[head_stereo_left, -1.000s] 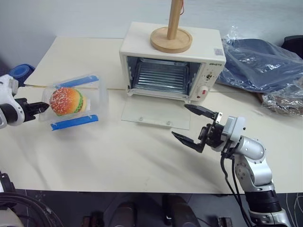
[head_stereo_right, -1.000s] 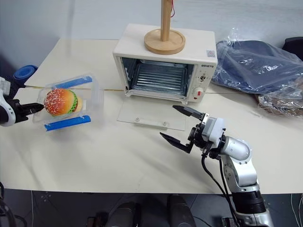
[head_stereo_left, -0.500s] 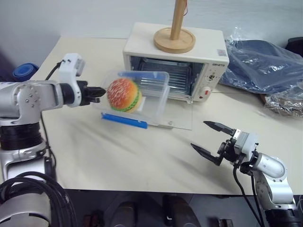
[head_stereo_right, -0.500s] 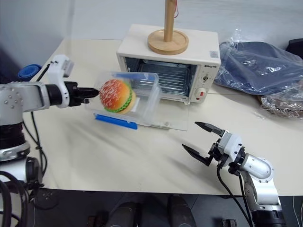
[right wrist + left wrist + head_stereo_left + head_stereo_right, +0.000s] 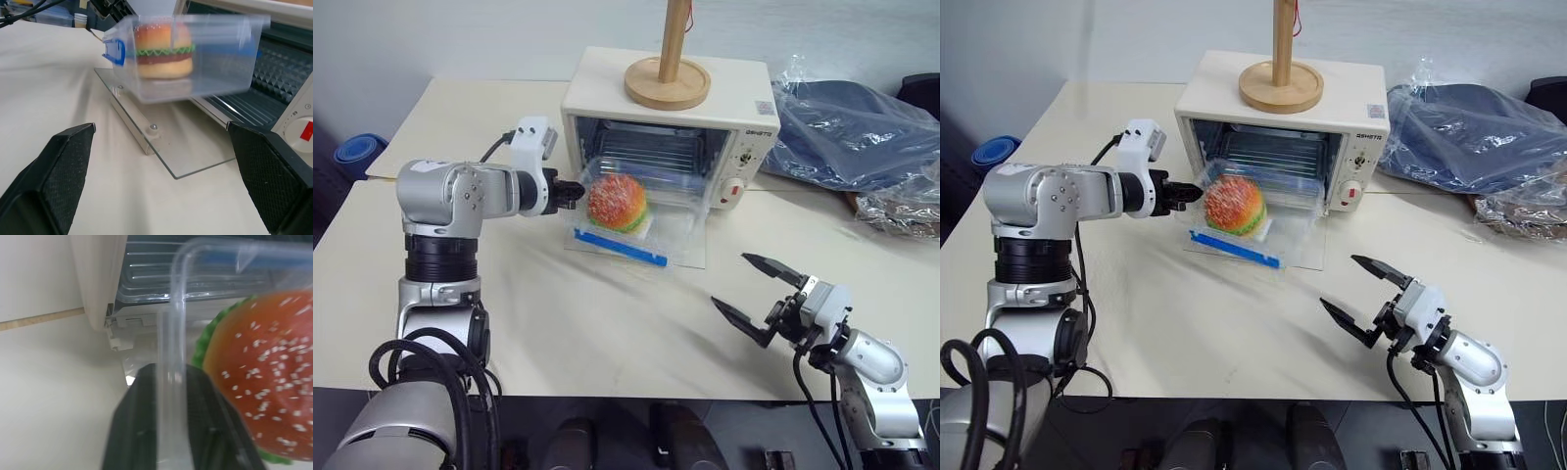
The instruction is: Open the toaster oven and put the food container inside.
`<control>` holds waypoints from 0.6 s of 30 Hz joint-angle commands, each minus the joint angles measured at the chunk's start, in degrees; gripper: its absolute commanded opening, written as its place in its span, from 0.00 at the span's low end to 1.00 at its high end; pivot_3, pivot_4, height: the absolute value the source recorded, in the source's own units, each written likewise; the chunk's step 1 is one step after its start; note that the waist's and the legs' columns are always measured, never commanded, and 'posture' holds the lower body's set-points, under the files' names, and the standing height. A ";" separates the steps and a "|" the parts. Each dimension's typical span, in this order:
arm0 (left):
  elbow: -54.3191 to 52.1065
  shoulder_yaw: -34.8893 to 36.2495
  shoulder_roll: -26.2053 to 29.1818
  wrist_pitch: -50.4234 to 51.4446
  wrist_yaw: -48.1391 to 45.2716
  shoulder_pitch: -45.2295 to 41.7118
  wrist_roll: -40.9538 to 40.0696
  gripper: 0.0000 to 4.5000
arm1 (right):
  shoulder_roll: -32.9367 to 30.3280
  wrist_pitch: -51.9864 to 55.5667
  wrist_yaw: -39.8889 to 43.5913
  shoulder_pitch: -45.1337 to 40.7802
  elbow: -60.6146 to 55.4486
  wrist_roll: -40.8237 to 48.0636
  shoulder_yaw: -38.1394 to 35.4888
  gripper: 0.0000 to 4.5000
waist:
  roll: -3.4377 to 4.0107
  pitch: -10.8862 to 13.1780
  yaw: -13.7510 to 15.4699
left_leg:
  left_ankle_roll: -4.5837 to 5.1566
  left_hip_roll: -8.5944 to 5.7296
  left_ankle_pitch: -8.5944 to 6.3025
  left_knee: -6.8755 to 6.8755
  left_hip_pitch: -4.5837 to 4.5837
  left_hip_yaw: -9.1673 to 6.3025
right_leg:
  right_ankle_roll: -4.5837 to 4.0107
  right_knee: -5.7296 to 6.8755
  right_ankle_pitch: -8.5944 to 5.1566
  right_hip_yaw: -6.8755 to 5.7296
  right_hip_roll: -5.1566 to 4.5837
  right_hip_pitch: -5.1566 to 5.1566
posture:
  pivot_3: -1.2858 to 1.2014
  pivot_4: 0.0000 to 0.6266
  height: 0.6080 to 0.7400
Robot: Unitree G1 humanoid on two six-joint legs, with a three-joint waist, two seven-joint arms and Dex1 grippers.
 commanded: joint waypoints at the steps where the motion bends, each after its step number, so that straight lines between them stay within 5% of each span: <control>1: -0.13 3.86 -1.17 -0.55 0.00 -3.06 -0.63 0.47 | 0.28 -1.95 -0.59 0.75 -2.16 0.54 -0.96 1.00 | 0.00 0.00 -0.02 | 0.00 -0.01 0.00 0.01 0.00 0.01 | 0.00 0.00 0.00 0.01 -0.01 0.00 | 0.52 0.24 1.00; 4: -1.65 7.07 0.15 -1.04 -3.28 -2.77 -3.35 0.67 | -0.33 -0.39 0.11 1.42 -3.59 2.16 -0.47 1.00 | 0.00 0.00 -0.14 | 0.00 0.00 0.00 0.01 0.00 0.01 | 0.00 0.01 0.00 -0.01 0.01 -0.01 | 0.52 0.24 1.00; 8: -7.36 4.55 10.94 -12.66 -18.38 4.96 -4.74 0.67 | -5.25 8.41 3.42 3.84 -9.66 6.61 0.90 1.00 | 0.08 -0.01 -0.64 | -0.09 0.06 0.02 -0.08 0.08 0.09 | 0.00 0.03 0.00 0.04 0.07 -0.05 | 0.52 0.24 1.00; 14: -13.21 -0.82 26.05 -39.76 -46.48 26.50 -1.39 0.30 | -9.41 19.39 2.03 1.44 -14.16 1.49 8.68 0.59 | 0.11 -0.03 -0.15 | -0.18 0.13 0.05 -0.08 0.18 0.05 | -0.10 -0.23 -0.05 0.08 0.09 0.02 | 0.52 0.24 1.00; 18: -15.23 -0.08 18.83 -46.45 -47.14 33.77 -4.55 0.02 | -7.25 21.76 1.03 -5.78 -10.11 -3.40 14.42 0.29 | 0.10 -0.03 1.35 | -0.02 0.02 0.05 0.03 0.06 -0.03 | -0.12 -0.25 -0.06 0.02 -0.08 0.04 | 0.52 0.24 1.00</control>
